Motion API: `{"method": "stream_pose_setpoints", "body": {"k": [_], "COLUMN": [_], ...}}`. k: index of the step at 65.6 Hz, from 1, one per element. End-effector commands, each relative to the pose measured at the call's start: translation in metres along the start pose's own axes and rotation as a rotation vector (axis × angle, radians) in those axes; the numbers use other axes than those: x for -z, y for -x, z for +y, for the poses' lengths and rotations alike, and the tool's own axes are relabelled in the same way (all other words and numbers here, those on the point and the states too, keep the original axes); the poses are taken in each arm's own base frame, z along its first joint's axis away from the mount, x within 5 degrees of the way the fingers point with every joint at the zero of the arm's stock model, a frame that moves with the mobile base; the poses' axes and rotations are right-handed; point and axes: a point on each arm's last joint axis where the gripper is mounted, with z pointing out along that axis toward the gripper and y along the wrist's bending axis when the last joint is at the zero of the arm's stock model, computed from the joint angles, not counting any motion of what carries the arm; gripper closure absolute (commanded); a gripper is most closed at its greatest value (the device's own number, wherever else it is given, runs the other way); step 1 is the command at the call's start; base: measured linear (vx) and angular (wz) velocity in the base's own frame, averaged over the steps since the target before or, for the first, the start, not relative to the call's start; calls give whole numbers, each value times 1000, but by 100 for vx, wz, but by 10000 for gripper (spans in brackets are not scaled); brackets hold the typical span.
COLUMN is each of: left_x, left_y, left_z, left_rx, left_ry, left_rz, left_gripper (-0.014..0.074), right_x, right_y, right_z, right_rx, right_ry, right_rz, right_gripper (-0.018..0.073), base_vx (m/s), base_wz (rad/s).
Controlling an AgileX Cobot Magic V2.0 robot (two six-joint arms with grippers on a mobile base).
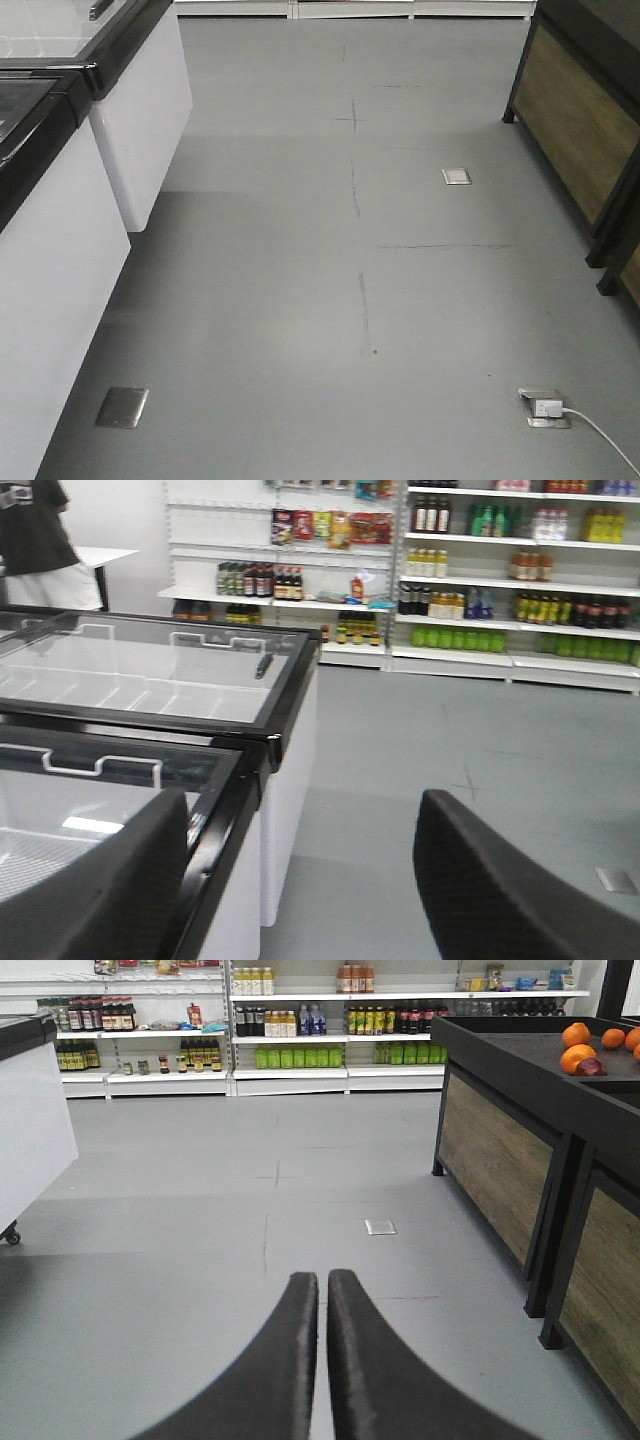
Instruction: Left arm holds basket, right arm returns cookies
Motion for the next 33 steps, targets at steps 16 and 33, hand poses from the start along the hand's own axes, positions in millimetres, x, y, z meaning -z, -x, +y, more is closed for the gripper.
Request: {"method": "stream_pose_setpoints", "body": {"k": [16,33], "left_x": [14,17], "left_y": [21,23], "left_z": [46,72], "left_rx": [101,393], "left_ry": [221,317], "left_rz": [-122,-214], "left_gripper": [125,125], "right_x": [0,0], "right_y": [1,1], "right_z": [0,0], "right_rx": [9,9], "right_ry": [2,2], "right_rz": [-67,-67], "right_gripper": [568,568], "base_vx": [0,0], "base_wz": [0,0]}}
